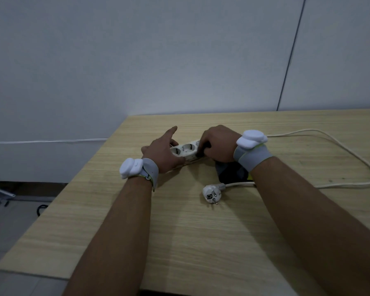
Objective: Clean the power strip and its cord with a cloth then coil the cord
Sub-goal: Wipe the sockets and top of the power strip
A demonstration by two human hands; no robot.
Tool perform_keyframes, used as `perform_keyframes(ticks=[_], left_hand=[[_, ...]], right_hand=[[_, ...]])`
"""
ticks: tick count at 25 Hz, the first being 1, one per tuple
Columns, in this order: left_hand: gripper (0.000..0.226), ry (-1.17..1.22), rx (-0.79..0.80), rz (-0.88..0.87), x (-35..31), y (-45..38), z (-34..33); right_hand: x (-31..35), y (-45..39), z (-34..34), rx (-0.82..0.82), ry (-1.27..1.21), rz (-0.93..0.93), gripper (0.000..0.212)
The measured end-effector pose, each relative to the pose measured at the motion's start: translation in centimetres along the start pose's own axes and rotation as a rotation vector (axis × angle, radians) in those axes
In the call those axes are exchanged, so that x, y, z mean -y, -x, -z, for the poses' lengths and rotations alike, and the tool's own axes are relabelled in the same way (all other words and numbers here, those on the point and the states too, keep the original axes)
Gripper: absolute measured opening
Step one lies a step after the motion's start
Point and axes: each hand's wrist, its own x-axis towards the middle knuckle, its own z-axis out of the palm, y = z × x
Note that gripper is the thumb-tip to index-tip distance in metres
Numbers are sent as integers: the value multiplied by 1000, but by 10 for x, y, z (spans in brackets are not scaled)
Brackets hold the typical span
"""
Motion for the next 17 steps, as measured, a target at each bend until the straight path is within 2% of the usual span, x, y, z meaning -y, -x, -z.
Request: perform_keyframes(ticks=[4, 9, 13, 15, 17], left_hand=[[100, -47, 13, -11, -2, -1, 0], [101, -115, -71, -46, -13, -1, -7], [97, -94, -74, -74, -26, -5, -18], [96, -95, -68, -88, -27, -6, -19], [96, -122, -71, -112, -28, -6, -20]], right_hand=[[-26, 8, 11, -136, -32, -134, 31], [-21, 0, 0, -251, -48, -138, 34], [-3, -3, -11, -117, -51, 15, 36], [-6, -1, -5, -46, -62, 16, 31], [-18, 2, 4, -49, -82, -40, 27]])
